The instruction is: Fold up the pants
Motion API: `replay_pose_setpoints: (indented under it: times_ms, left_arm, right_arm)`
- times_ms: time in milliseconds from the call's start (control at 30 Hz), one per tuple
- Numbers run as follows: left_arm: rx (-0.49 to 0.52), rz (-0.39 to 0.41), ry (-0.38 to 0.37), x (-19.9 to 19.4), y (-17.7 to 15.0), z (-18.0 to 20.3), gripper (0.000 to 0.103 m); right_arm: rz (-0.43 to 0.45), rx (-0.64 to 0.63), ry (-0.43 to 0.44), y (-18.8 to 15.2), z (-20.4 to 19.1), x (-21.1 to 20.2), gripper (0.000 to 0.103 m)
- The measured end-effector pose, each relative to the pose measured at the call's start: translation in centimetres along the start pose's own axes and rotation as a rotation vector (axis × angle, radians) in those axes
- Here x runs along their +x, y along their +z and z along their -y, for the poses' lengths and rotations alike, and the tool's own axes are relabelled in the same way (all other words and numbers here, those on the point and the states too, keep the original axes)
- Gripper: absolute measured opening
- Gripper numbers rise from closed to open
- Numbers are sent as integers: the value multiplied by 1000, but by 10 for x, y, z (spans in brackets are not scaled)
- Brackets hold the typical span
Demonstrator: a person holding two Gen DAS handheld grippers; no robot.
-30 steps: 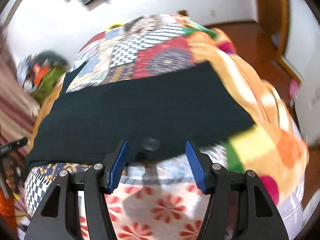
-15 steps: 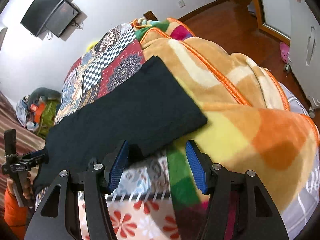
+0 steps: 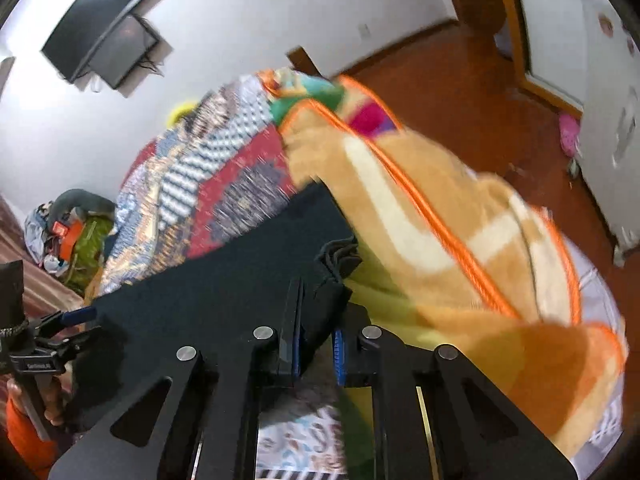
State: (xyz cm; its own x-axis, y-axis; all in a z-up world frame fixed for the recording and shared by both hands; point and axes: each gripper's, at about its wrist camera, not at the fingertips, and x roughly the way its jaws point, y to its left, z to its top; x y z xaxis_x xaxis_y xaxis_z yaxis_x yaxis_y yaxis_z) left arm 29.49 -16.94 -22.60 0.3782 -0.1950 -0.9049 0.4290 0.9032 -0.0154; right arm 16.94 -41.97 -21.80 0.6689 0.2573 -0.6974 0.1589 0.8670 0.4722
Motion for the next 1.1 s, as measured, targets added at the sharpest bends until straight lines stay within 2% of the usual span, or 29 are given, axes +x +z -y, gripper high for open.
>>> replay_pose_setpoints:
  times_ms: [200, 400, 567, 733, 800, 867, 967, 1033, 1100]
  left_arm:
    - [25, 147, 106, -57, -13, -9, 96]
    - [-19, 274, 139, -119, -36, -37, 96]
    - [-91, 335, 157, -153, -53, -69, 96]
    - [-170, 388, 218, -177, -85, -102, 96]
    - [-186, 382, 237, -180, -100, -112, 96]
    - [-195, 372, 253, -180, -113, -118, 96]
    - [-226, 349, 257, -178, -133, -129, 96]
    - [-261, 325, 233, -173, -146, -137, 96]
    - [-292, 304, 223, -169, -156, -143, 96]
  right_arm:
    - [103, -118, 101, 26, -52, -39, 10]
    - [173, -248, 189, 44, -122, -67, 10]
    - [158, -384, 290, 43, -192, -66, 10]
    - [64, -519, 362, 14, -260, -39, 10]
    - [0, -562, 386, -9, -279, -22, 10]
    - [-100, -623, 403, -45, -300, 4, 10]
    - [-232, -726, 387, -95, -316, 35, 10]
    - [-323, -788, 353, -130, -318, 57, 13]
    - [-348, -826, 311, -149, -318, 68, 16]
